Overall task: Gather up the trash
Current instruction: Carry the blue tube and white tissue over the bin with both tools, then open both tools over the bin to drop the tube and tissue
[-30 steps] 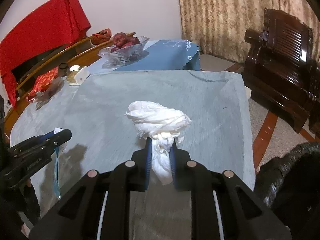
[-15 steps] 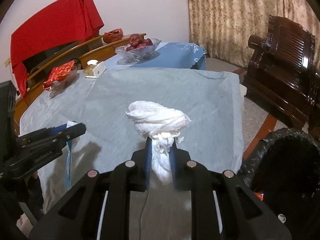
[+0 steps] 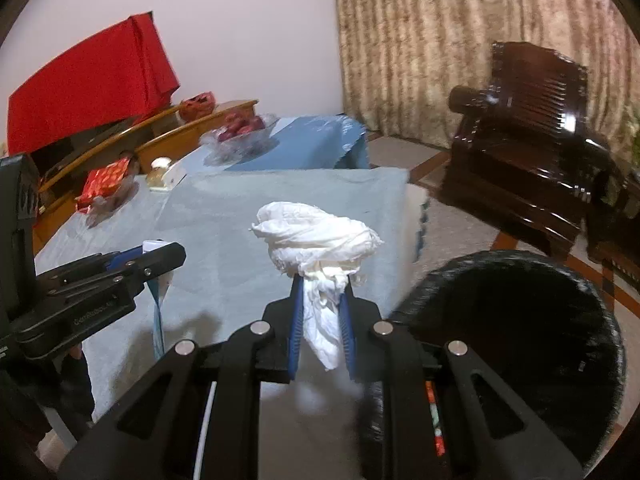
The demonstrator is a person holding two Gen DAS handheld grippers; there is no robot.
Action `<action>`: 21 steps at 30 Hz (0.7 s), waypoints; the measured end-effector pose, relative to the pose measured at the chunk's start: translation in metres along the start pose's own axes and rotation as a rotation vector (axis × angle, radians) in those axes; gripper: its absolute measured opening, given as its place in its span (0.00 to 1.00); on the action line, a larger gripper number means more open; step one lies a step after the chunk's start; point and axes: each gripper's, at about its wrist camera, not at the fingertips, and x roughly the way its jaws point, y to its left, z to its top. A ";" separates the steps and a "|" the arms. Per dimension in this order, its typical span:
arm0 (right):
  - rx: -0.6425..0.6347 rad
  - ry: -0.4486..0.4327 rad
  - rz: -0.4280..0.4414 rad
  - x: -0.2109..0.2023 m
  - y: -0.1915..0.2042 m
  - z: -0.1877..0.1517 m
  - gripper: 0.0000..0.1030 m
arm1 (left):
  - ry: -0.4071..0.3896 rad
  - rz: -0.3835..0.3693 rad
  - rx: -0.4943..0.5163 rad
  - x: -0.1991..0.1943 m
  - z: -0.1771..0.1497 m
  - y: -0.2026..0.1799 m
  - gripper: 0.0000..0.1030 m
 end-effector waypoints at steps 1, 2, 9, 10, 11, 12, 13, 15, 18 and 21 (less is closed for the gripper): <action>0.005 -0.005 -0.006 -0.004 -0.004 0.000 0.15 | -0.005 -0.009 0.006 0.000 0.001 -0.007 0.27; 0.011 -0.015 -0.018 -0.011 -0.011 -0.001 0.15 | -0.011 -0.023 0.014 0.001 0.003 -0.016 0.27; 0.045 -0.054 -0.094 -0.046 -0.050 -0.007 0.15 | -0.035 -0.119 0.070 0.005 0.015 -0.072 0.27; 0.052 -0.059 -0.108 -0.051 -0.057 -0.008 0.15 | -0.038 -0.133 0.080 0.007 0.017 -0.080 0.27; 0.057 -0.063 -0.118 -0.055 -0.062 -0.010 0.15 | -0.040 -0.143 0.087 0.008 0.019 -0.086 0.27; 0.064 -0.068 -0.133 -0.060 -0.069 -0.011 0.15 | -0.043 -0.156 0.094 0.009 0.021 -0.094 0.27; 0.070 -0.072 -0.150 -0.065 -0.076 -0.012 0.15 | -0.045 -0.172 0.102 0.011 0.023 -0.103 0.27; 0.080 -0.078 -0.176 -0.072 -0.088 -0.015 0.15 | -0.054 -0.204 0.118 0.014 0.028 -0.122 0.27; 0.096 -0.086 -0.213 -0.083 -0.105 -0.018 0.16 | -0.063 -0.239 0.134 0.017 0.032 -0.144 0.27; 0.109 -0.092 -0.244 -0.090 -0.119 -0.021 0.15 | -0.064 -0.276 0.145 0.024 0.036 -0.167 0.27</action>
